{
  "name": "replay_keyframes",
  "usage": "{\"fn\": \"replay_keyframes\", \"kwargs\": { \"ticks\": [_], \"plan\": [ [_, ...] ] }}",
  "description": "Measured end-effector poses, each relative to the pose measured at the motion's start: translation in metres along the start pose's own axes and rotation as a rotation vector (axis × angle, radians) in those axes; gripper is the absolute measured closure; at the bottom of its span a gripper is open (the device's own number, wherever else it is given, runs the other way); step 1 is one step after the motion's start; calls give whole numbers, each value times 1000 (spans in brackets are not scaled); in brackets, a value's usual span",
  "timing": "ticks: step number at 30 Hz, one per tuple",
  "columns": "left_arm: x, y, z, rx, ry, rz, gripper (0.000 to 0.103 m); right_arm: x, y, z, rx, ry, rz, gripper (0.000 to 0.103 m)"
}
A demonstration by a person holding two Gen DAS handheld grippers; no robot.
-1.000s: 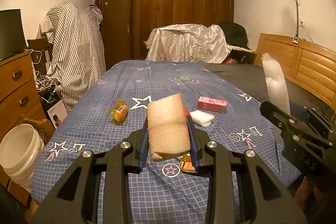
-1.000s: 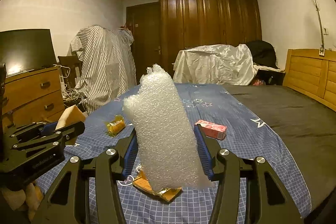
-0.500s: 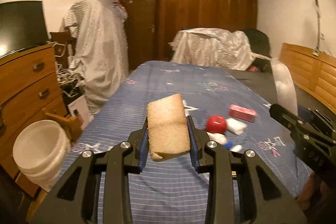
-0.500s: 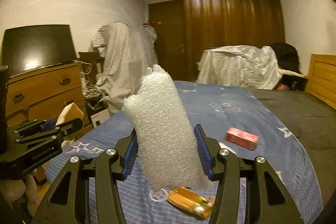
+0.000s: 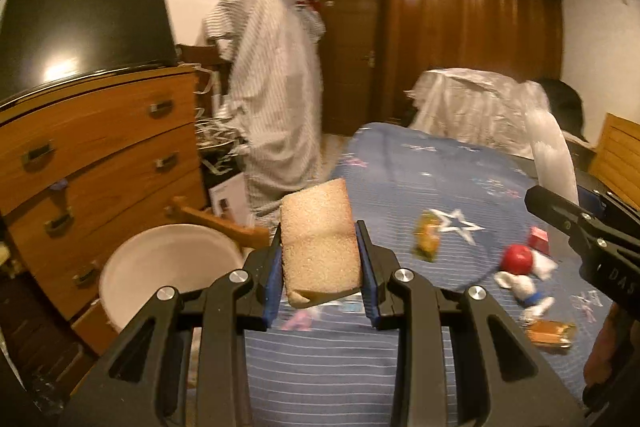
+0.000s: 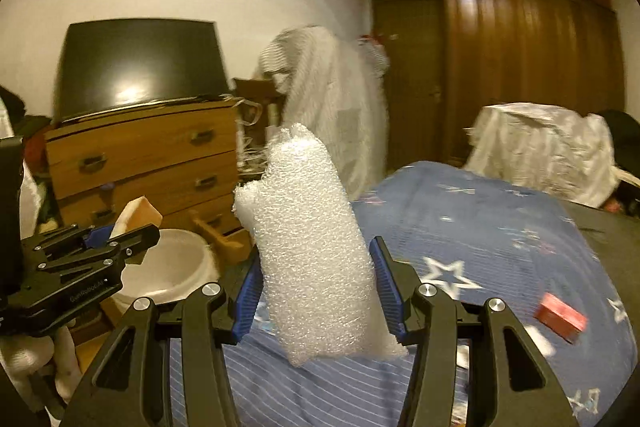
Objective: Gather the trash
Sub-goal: 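Lift the sponge and bubble wrap and carry both over the white bucket, then open both tools to drop the sponge and bubble wrap into the bucket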
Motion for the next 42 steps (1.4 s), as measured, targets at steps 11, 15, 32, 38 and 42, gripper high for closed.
{"fn": "replay_keyframes", "kwargs": {
  "ticks": [11, 15, 32, 38, 42],
  "plan": [
    [16, 116, -13, 136, 60, 97, 72, 77, 125, -108, 211, 106, 64, 50],
    [18, 151, -31, 157, 115, 120, 72, 95, 164, -160, 295, 211, 76, 50],
    [-8, 230, -117, 132, 374, 166, 72, 61, 249, -348, 386, 681, 91, 50],
    [-21, 236, -130, 132, 404, 163, 72, 45, 256, -362, 388, 707, 100, 50],
    [-21, 241, -132, 135, 403, 161, 72, 41, 252, -362, 392, 710, 102, 50]
  ]
}}
Point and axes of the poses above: each gripper's, at about its wrist camera, not at the fingertips, and z roughly against the way its jaws point, y to its left, x to its top, the point moved 2 cm from there along -z, roughly the way its jaws point, and after that the axes turned 1 degree about y, right-handed, at the moved point
